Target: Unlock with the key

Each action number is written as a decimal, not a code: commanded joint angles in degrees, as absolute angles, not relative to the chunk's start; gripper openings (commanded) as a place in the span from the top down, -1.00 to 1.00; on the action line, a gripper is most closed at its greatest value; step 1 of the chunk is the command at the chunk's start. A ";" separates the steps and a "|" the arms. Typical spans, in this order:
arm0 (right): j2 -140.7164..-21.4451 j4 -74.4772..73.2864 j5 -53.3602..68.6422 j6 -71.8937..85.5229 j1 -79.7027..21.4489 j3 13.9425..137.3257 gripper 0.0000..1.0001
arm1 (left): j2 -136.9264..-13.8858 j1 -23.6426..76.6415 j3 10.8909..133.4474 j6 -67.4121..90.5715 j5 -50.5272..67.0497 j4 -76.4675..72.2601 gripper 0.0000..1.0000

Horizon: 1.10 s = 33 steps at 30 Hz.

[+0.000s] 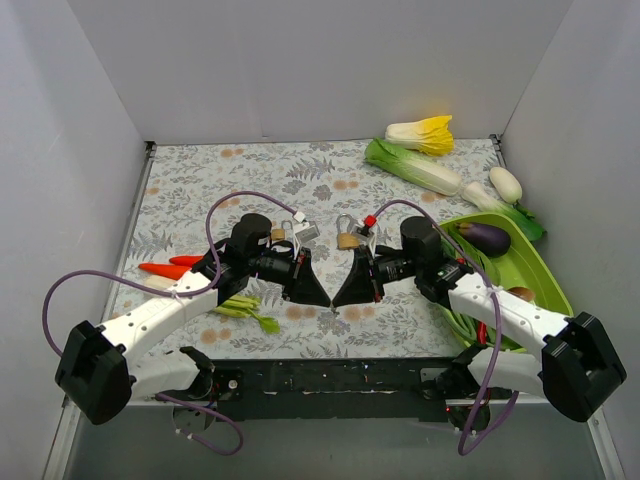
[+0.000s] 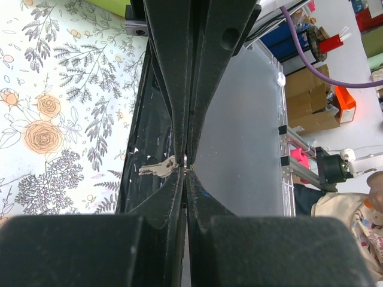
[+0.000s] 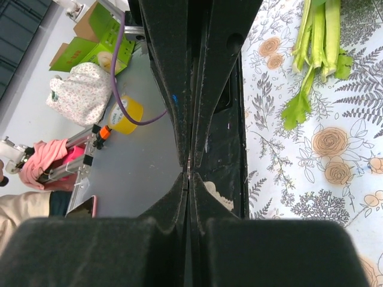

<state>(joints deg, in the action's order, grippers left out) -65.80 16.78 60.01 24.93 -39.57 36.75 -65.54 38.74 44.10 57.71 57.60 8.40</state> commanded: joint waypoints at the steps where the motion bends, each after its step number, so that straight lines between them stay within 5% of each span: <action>1: -66.71 16.70 61.79 23.12 -40.52 40.08 0.97 | -65.83 38.41 46.41 57.74 56.61 7.47 1.00; 2: -66.71 16.53 61.79 22.77 -40.52 40.17 0.97 | -65.74 38.41 46.41 58.18 55.47 7.21 0.97; 5: -65.57 16.44 55.92 22.94 -40.43 39.82 0.97 | -65.04 38.41 46.32 59.67 48.71 5.63 0.03; 6: -65.13 16.35 53.55 23.11 -40.43 39.55 0.97 | -63.99 38.41 45.88 60.55 46.86 3.45 -0.47; 9: -63.37 17.31 46.16 24.08 -38.85 38.15 0.97 | -61.71 38.41 44.13 64.33 37.91 -3.67 -0.96; 14: -58.12 18.81 38.07 27.51 -30.69 33.85 0.97 | -60.55 37.27 42.01 76.34 20.17 -11.51 -0.96; 19: -52.48 13.02 30.26 25.58 -22.51 33.31 0.97 | -70.29 33.66 44.55 83.41 19.17 -9.85 -0.96; 25: -44.92 4.49 17.33 24.35 -18.55 34.10 0.97 | -86.29 36.29 54.39 79.55 6.62 2.69 -0.85; 33: -39.64 2.20 14.77 23.29 -18.37 34.28 0.97 | -104.84 42.89 75.98 73.66 -5.09 19.85 -0.79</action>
<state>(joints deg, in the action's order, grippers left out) -41.19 2.90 18.04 24.21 -18.61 33.08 -101.16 40.82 65.65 77.84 3.90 9.65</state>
